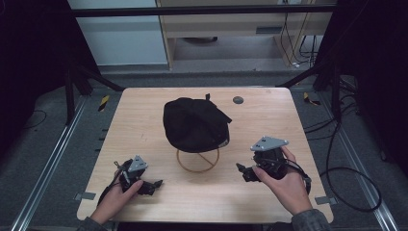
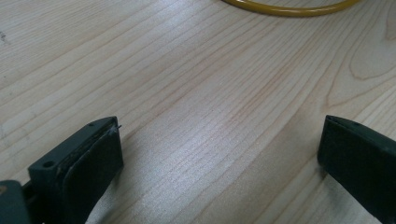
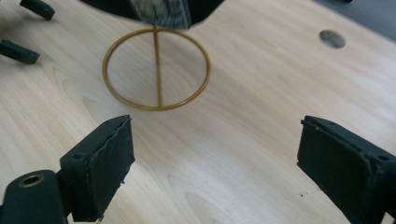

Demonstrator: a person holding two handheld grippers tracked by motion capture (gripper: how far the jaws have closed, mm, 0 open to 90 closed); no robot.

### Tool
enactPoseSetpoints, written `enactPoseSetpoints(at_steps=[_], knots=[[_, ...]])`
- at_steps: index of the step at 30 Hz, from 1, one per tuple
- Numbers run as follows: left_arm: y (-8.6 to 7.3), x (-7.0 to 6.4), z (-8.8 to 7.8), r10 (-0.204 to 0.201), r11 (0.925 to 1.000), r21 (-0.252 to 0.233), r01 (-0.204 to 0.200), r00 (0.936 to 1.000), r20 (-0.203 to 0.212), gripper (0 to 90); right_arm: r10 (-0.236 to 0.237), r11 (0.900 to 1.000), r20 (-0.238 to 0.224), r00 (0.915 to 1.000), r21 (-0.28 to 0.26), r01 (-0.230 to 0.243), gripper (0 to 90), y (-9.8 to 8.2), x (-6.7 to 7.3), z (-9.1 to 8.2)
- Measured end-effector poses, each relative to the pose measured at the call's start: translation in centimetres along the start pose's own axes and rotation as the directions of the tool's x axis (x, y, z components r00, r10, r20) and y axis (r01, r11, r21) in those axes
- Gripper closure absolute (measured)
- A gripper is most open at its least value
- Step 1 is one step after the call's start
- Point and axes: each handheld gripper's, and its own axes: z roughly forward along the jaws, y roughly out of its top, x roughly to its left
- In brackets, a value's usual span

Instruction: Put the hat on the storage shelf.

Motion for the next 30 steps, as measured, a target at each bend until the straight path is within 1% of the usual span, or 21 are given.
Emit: enactPoseSetpoints(at_steps=[2, 4, 7, 10, 14, 16, 21, 23, 25, 30], knots=[[0.0, 0.0, 0.0, 0.0, 1.0, 0.0, 0.0, 1.0, 0.0, 0.0, 0.013, 1.0, -0.003, 0.9999, -0.001, -0.013, 11.5, -0.8, 0.1, 0.6], [0.0, 0.0, 0.0, 0.0, 1.0, 0.0, 0.0, 1.0, 0.0, 0.0, 0.034, 0.999, -0.017, 0.9993, -0.004, -0.034, 11.5, -1.4, 0.2, 1.0], [0.0, 0.0, 0.0, 0.0, 1.0, 0.0, 0.0, 1.0, 0.0, 0.0, 0.051, 0.999, -0.023, 0.9984, 0.004, -0.051, 11.5, -2.3, 0.3, 1.7], [0.0, 0.0, 0.0, 0.0, 1.0, 0.0, 0.0, 1.0, 0.0, 0.0, 0.054, 0.998, -0.02, 0.9984, 0.019, -0.053, 11.6, -3.1, 0.3, 2.3], [0.0, 0.0, 0.0, 0.0, 1.0, 0.0, 0.0, 1.0, 0.0, 0.0, 0.069, 0.998, -0.026, 0.9972, 0.015, -0.069, 12.0, -3.7, 0.4, 2.7], [0.0, 0.0, 0.0, 0.0, 1.0, 0.0, 0.0, 1.0, 0.0, 0.0, 0.058, 0.998, -0.022, 0.9981, 0.017, -0.058, 12.0, -4.0, 0.5, 3.0], [0.0, 0.0, 0.0, 0.0, 1.0, 0.0, 0.0, 1.0, 0.0, 0.0, 0.05, 0.998, -0.006, 0.9987, 0.024, -0.05, 12.0, -4.7, 0.9, 3.8], [0.0, 0.0, 0.0, 0.0, 1.0, 0.0, 0.0, 1.0, 0.0, 0.0, 0.047, 0.999, -0.007, 0.9989, 0.024, -0.047, 12.1, -4.9, 1.0, 4.0], [0.0, 0.0, 0.0, 0.0, 1.0, 0.0, 0.0, 1.0, 0.0, 0.0, 0.056, 0.998, -0.017, 0.9983, 0.022, -0.056, 12.2, -5.1, 1.0, 4.3], [0.0, 0.0, 0.0, 0.0, 1.0, 0.0, 0.0, 1.0, 0.0, 0.0, 0.061, 0.998, -0.023, 0.9979, 0.035, -0.06, 12.2, -5.7, 1.3, 4.9]])
